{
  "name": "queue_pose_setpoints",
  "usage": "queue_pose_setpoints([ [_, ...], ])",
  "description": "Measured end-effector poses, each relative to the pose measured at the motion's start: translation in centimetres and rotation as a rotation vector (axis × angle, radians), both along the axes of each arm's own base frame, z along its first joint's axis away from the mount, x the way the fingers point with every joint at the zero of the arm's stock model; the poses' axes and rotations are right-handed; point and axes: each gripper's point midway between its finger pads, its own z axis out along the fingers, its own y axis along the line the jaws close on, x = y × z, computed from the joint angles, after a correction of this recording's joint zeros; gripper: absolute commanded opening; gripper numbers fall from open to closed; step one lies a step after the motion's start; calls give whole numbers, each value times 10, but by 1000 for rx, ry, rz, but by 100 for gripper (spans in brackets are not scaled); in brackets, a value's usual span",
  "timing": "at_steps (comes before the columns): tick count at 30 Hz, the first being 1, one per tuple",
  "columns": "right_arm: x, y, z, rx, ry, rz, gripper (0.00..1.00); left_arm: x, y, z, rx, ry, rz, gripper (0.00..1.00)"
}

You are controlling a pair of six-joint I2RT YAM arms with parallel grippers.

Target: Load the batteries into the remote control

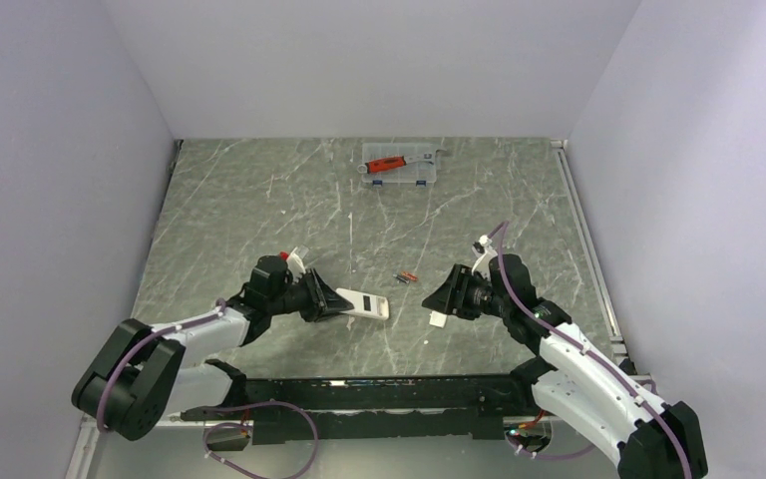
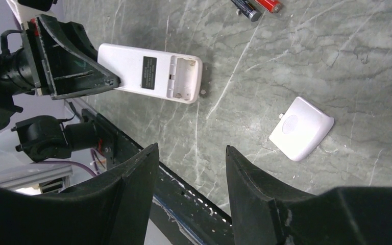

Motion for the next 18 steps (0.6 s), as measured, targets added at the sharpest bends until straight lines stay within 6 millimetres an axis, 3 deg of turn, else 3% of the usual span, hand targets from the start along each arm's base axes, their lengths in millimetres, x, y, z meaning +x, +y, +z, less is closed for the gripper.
queue_pose_setpoints([
  [11,1,-1,-1,-11,-5,-6,54,0,0,-11,10,36,3,0],
  [14,1,-1,-2,-15,-9,-6,54,-1,0,-12,14,40,3,10],
  [18,1,0,-2,-19,-7,-4,55,-3,2,-12,22,36,-3,32],
])
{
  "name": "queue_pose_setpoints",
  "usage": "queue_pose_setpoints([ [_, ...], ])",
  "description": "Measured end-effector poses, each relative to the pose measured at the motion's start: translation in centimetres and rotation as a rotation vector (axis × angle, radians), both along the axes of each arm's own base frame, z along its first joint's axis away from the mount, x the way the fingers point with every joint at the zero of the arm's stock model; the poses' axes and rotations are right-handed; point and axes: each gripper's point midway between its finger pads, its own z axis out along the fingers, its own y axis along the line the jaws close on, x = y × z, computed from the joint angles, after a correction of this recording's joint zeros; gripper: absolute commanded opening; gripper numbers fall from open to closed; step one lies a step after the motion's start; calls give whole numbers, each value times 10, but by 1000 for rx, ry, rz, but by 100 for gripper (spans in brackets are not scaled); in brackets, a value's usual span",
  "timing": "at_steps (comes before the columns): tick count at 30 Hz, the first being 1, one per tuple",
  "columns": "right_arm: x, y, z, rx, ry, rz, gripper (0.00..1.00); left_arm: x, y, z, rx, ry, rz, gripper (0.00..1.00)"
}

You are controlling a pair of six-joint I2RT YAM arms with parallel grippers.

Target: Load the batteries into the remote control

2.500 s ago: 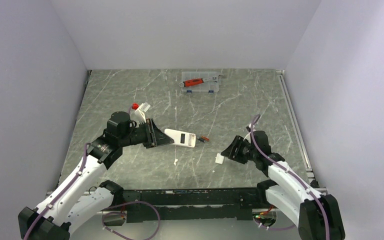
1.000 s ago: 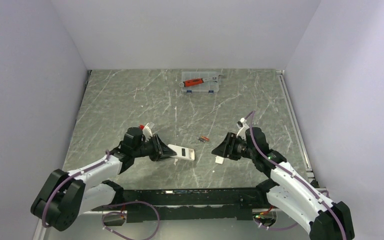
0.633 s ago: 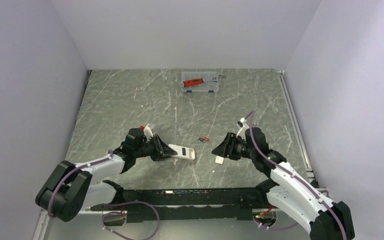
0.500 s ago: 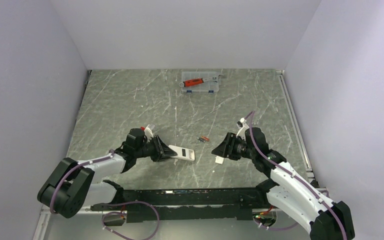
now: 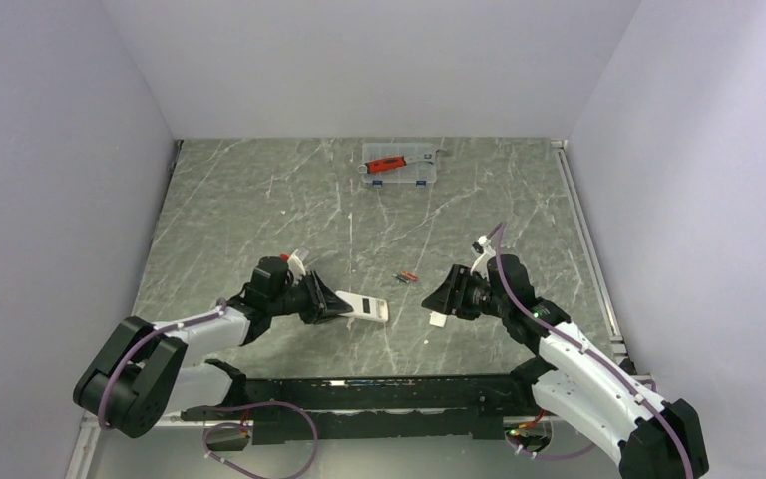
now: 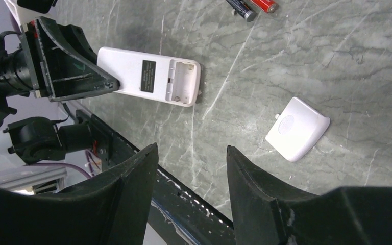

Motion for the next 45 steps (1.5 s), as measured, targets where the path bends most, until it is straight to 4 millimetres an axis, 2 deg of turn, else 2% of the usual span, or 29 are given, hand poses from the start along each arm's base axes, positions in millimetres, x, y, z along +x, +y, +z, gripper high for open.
queue_pose_setpoints([
  [6,0,0,-3,-8,11,1,55,-10,8,-11,55,41,-2,52],
  [27,-3,3,-10,-24,31,16,56,-35,31,-32,201,134,-8,66],
  [33,-9,9,-18,-50,48,55,54,-40,40,-29,262,146,-6,66],
  [36,-15,16,-23,-71,58,88,51,-39,45,-19,298,132,-2,66],
  [39,-19,23,-25,-96,61,120,47,-32,50,-3,338,90,9,61],
  [43,-22,35,-26,-122,51,156,33,-17,53,18,379,13,20,50],
  [45,-23,39,-26,-129,46,170,23,-12,53,22,392,-11,14,38],
])
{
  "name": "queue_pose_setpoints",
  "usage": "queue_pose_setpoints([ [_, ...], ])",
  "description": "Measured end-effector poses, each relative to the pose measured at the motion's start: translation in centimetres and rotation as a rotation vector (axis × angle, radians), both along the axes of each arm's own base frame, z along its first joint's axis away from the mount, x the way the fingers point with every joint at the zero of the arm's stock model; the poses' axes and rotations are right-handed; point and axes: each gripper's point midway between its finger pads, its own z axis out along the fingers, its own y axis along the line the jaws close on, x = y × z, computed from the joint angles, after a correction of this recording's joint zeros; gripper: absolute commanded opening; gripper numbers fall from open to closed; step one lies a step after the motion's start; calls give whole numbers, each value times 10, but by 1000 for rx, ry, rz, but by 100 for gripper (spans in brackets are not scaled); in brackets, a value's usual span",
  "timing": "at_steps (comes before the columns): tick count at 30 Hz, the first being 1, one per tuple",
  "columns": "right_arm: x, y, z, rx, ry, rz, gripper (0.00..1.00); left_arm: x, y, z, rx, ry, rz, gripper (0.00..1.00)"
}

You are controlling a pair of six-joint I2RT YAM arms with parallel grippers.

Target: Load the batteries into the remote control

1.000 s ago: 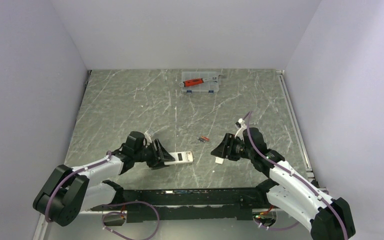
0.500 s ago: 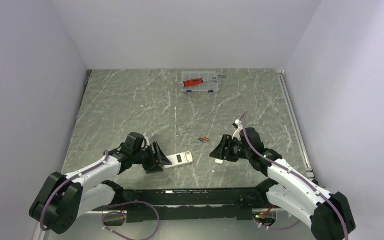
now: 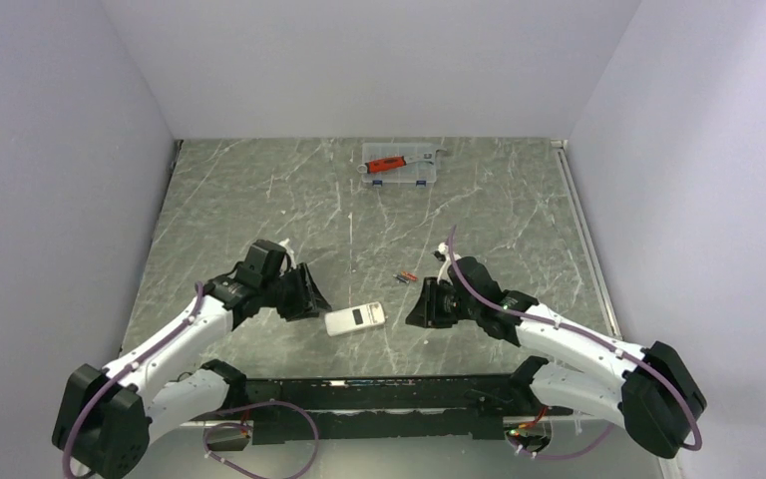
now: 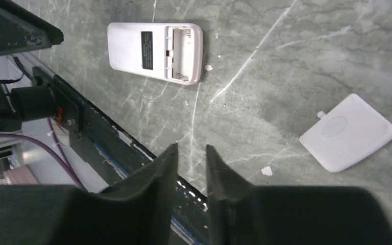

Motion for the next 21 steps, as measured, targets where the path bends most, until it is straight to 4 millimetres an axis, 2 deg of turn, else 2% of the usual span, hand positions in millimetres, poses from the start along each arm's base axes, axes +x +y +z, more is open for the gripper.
queue_pose_setpoints([
  [4,-1,8,-3,-13,-3,17,3,8,-1,-6,39,5,-28,16],
  [5,-1,10,-5,-16,-1,22,0,10,-2,-9,48,12,-35,11],
  [7,-2,13,-7,-23,4,29,0,14,-3,-16,71,24,-50,0],
  [15,-6,31,-14,-38,14,70,0,35,-9,-37,122,43,-79,0],
  [21,-7,43,-21,-44,27,83,0,42,-12,-53,140,65,-90,0],
])
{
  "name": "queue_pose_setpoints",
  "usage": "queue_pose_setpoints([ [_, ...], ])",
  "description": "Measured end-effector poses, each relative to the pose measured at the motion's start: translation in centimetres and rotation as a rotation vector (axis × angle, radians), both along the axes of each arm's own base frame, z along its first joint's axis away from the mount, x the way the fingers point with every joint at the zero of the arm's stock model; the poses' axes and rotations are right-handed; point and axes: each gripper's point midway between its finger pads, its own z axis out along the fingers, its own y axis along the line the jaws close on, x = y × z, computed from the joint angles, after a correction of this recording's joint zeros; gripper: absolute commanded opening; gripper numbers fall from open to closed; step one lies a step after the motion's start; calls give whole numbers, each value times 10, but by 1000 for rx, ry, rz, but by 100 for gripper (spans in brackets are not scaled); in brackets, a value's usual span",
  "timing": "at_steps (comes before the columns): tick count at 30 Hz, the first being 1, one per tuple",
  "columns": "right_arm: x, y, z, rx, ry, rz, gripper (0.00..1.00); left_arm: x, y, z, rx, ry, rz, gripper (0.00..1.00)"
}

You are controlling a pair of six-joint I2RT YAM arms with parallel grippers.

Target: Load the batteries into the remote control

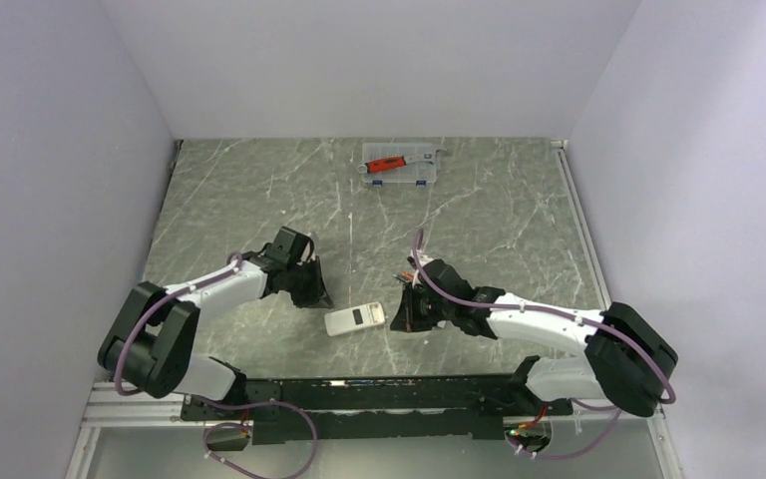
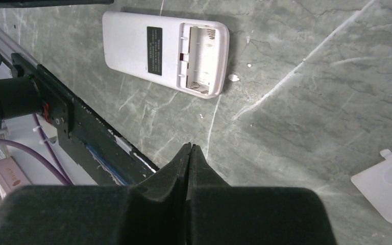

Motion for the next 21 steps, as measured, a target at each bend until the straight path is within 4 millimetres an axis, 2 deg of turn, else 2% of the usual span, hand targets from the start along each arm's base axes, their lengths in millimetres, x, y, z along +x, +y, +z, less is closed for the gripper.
queue_pose_setpoints([
  [7,-2,8,-10,-20,29,11,0,2,-1,-13,13,17,-14,0],
  [21,4,20,-27,-47,61,8,0,-3,-10,-17,-38,34,-47,0],
])
